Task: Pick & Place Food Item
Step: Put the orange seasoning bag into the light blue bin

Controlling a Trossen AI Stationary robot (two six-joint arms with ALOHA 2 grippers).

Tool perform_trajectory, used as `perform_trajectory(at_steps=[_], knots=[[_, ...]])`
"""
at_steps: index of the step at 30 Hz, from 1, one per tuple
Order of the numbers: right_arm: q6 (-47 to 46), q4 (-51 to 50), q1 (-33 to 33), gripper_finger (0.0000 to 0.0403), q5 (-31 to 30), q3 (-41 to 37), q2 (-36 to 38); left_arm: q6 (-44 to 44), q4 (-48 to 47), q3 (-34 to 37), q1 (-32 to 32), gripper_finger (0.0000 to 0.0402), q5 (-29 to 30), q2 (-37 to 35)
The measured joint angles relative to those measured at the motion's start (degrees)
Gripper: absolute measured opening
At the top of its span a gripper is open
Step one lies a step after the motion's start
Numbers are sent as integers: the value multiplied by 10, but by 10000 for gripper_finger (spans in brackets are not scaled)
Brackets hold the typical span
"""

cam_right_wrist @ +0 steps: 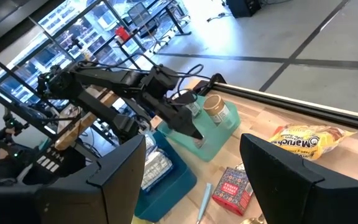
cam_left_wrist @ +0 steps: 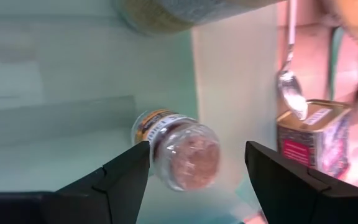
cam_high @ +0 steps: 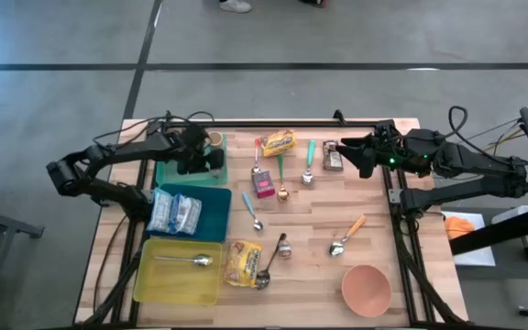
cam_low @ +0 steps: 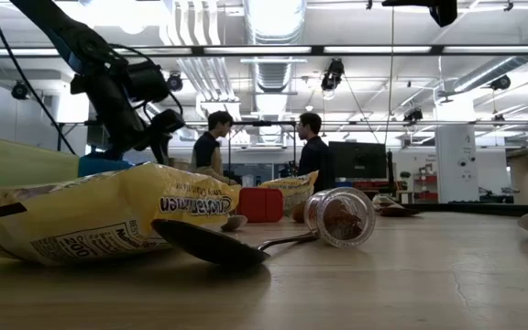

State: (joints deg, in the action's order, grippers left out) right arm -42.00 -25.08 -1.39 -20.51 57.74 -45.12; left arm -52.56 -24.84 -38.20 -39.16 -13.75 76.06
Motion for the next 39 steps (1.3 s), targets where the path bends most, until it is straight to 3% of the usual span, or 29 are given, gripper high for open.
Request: perform_trajectory(at_steps=[11, 18, 23, 29, 35, 39], knots=[[-3, -16, 0, 258, -1, 0, 0, -13, -7, 0, 0, 271, 4, -53], [-118, -158, -2, 258, -92, 0, -5, -14, -9, -1, 2, 271, 6, -115], [-136, -234, -26, 258, -92, 0, -35, -2, -6, -1, 27, 271, 6, -158], [7, -267, -40, 258, -76, 0, -104, 32, -6, -24, 78, 271, 21, -183], [130, -298, -34, 258, -50, -9, -154, 92, -53, -69, 169, 271, 119, -189], [202, -301, -34, 258, -69, -37, -173, 110, -57, -76, 208, 271, 140, -189]])
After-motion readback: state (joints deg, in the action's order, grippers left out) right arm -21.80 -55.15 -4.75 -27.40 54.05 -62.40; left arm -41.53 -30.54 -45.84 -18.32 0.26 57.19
